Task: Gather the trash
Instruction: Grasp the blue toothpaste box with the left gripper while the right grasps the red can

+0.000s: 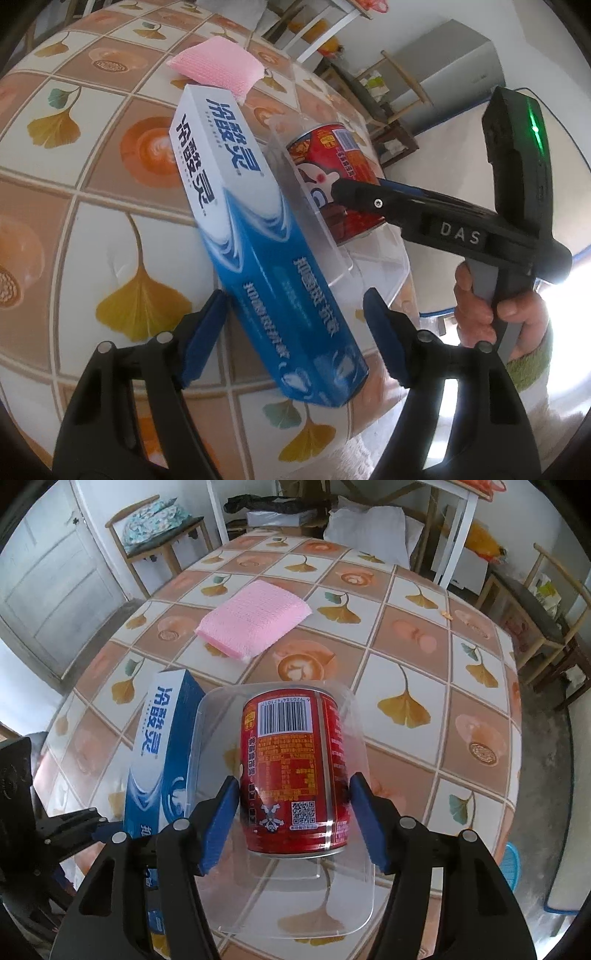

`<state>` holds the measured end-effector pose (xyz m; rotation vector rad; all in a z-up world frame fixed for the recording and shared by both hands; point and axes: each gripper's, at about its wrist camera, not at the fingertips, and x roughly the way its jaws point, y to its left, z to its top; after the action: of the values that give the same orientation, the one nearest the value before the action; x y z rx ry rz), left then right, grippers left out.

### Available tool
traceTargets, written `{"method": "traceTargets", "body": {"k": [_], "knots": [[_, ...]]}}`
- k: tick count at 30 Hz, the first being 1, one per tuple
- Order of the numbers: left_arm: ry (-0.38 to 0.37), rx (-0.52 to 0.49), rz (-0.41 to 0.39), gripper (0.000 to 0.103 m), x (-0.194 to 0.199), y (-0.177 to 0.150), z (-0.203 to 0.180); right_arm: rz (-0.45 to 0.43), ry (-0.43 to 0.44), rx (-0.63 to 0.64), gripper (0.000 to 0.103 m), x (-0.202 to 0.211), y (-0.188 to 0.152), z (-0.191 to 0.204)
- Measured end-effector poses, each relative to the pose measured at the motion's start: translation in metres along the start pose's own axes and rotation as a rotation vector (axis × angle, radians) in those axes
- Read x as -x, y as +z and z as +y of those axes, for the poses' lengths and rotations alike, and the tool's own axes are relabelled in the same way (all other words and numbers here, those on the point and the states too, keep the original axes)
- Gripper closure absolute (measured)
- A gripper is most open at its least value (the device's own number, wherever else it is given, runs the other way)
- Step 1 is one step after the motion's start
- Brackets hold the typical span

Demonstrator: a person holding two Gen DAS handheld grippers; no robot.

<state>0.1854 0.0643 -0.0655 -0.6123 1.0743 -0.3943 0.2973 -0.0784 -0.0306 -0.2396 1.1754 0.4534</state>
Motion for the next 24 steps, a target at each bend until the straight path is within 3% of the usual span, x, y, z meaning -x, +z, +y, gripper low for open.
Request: {"method": "traceTargets", "body": {"k": [3,8,18,24], "knots": [[0.031,0.003,0.003,0.045,-0.001,0.003,0.001,-0.002,0.011,-0.010,0.042,0.000,-0.002,-0.002],[0.022,0.018,0.002,0.048,0.006,0.000,0.009,0.003,0.066,-0.044,0.043,0.002,-0.008,-0.007],[0.114,0.043,-0.015,0.048,0.043,-0.013,0.031,0.060,0.136,-0.052,0.043,0.014,-0.035,-0.004],[0.163,0.002,-0.032,0.048,0.047,0.000,0.023,0.067,0.132,-0.042,0.038,0.012,-0.036,0.001]]}}
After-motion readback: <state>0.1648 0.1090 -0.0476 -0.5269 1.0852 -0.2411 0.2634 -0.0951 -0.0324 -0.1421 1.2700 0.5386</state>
